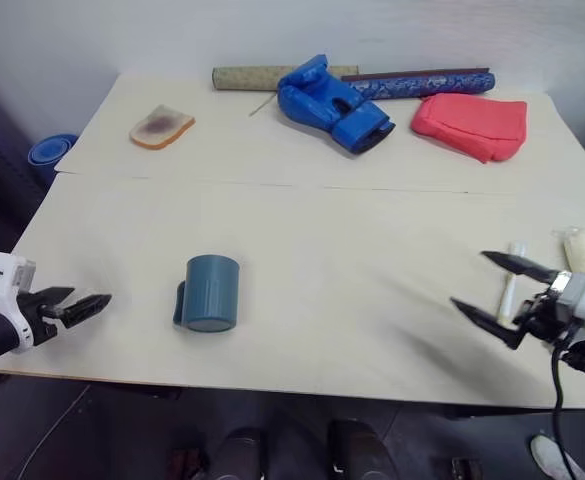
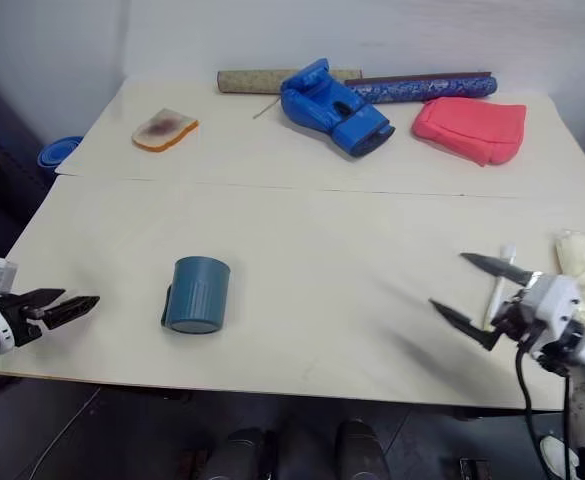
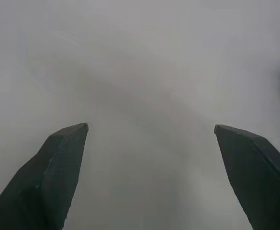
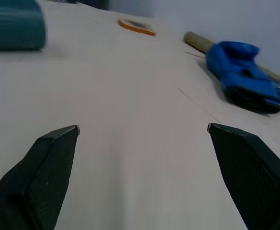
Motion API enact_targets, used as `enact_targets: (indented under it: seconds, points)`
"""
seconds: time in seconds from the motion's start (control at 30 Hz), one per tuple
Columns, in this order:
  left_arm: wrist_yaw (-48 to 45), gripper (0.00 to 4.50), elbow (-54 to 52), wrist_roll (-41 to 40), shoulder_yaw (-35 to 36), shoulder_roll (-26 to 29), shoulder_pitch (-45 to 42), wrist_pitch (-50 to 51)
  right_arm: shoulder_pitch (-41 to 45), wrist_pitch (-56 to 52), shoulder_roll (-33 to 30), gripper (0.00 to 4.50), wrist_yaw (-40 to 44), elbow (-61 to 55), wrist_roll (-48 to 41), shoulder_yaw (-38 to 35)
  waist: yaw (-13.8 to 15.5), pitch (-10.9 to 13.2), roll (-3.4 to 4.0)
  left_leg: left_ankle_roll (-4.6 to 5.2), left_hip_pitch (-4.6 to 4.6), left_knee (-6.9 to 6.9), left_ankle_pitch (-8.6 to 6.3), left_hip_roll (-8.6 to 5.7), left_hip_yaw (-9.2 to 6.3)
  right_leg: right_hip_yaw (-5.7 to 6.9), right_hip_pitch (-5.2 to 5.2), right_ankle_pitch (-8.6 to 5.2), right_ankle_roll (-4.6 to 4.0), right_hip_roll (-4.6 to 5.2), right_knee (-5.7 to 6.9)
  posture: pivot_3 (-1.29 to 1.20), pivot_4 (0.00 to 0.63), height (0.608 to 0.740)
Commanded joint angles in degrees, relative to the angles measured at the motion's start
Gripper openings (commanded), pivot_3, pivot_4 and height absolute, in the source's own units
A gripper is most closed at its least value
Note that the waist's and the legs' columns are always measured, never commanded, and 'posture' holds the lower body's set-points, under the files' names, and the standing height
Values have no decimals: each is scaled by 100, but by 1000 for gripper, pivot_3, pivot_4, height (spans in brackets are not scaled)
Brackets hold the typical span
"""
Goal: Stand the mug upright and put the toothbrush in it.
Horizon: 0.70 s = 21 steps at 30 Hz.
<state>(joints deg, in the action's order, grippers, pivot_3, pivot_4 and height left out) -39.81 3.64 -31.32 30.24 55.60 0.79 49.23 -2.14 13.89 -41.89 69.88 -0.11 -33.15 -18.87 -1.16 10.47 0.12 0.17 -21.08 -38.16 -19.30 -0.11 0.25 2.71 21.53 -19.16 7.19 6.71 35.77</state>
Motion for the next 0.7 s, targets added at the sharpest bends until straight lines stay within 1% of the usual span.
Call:
enact_targets:
  seconds: [0.03, 0.1, 0.2, 0.27, 0.4, 0.53, 0.7]
  points:
    - [126, 4500, -343, -196, 46, 419, -158, 1211, -67, 146, 117, 4471, 534, -249, -127, 295, 56, -2, -3, 0, -1, -1, 0, 0, -2, -1, 0, -1, -1, 0, 0, 0, 150, 740]
    - [222, 4500, -495, -607, 151, 483, -583, 2292, -34, 405, 228, 4471, 677, -141, 1, 404, 118, -2, -4, 0, -2, -1, 0, -1, -3, -2, 0, 0, -3, 0, -2, 0, 150, 740]
    - [298, 4500, -849, -1107, 210, 318, -1268, 3309, -9, 516, 315, 4471, 676, -33, 70, 428, 145, -2, -5, 2, -4, -9, 1, -12, -11, 1, -3, 0, -3, 5, 6, 0, 150, 740]
    - [391, 4500, -1173, -1319, 68, 124, -1678, 3770, -25, 548, 346, 4471, 637, 29, 92, 404, 152, -3, -6, 2, -6, -12, 1, -15, -14, 3, -3, 0, -3, 5, 9, 0, 150, 740]
    - [851, 4500, -1554, -1148, -447, -303, -2140, 4071, -69, 641, 392, 4471, 648, 70, 101, 406, 93, -4, -3, -2, -1, -7, 2, -13, -9, 6, 0, 0, -3, -9, 13, 0, 150, 740]
    - [1356, 4500, -1587, -877, -867, -866, -2542, 4252, -113, 685, 464, 4471, 614, 11, 76, 421, 88, -3, -6, -7, 1, -13, 5, -8, 6, 17, 3, 0, -3, -29, 16, 0, 150, 740]
    - [1650, 4500, -1457, -618, -1491, -1373, -2826, 4227, -163, 673, 601, 4471, 430, -200, 68, 452, 128, -7, -2, -5, 2, -21, 6, -14, 5, 13, 0, 0, -3, -25, 20, 0, 150, 740]
